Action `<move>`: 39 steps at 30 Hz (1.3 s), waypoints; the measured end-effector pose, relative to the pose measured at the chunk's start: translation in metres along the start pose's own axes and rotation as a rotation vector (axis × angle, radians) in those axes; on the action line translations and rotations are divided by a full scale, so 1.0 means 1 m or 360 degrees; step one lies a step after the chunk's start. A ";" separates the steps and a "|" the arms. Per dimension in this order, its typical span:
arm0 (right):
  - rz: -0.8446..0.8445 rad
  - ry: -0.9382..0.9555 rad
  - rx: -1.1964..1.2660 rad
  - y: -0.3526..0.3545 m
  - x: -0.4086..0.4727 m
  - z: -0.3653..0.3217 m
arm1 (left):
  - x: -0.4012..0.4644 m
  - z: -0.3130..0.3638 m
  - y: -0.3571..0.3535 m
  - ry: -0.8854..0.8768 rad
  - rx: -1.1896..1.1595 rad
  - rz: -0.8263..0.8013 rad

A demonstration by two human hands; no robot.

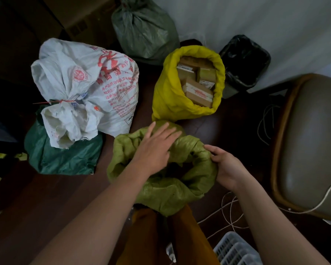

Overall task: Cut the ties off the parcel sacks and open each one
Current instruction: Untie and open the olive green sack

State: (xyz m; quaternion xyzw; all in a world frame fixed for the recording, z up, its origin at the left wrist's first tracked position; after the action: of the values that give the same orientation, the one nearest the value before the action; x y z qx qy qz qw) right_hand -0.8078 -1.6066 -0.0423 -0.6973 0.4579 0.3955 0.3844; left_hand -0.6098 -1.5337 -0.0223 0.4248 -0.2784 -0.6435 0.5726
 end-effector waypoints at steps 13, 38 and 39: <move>0.0123 0.1289 -0.1401 -0.023 0.006 -0.044 | 0.031 -0.013 -0.003 0.0758 -0.1038 0.0101; -0.0146 0.0437 -0.1368 -0.052 0.056 -0.036 | -0.018 -0.014 -0.019 0.1106 -0.0539 0.0380; -0.0115 0.0511 -0.1474 -0.054 0.057 -0.035 | -0.018 -0.019 -0.021 0.1158 -0.0652 0.0364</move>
State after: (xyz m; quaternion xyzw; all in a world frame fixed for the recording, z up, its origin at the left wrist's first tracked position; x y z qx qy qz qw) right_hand -0.7350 -1.6420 -0.0705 -0.8625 0.2630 0.4315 -0.0282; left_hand -0.6038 -1.5097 -0.0449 0.4679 0.0297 -0.4261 0.7737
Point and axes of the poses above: each hand's wrist, its own x-axis towards the middle knuckle, its own y-axis out of the back of the hand, z = x × y, the point moved 3 cm from there along x, towards the middle knuckle, and after that the axes turned 5 degrees about -x, right-handed, at the moved point
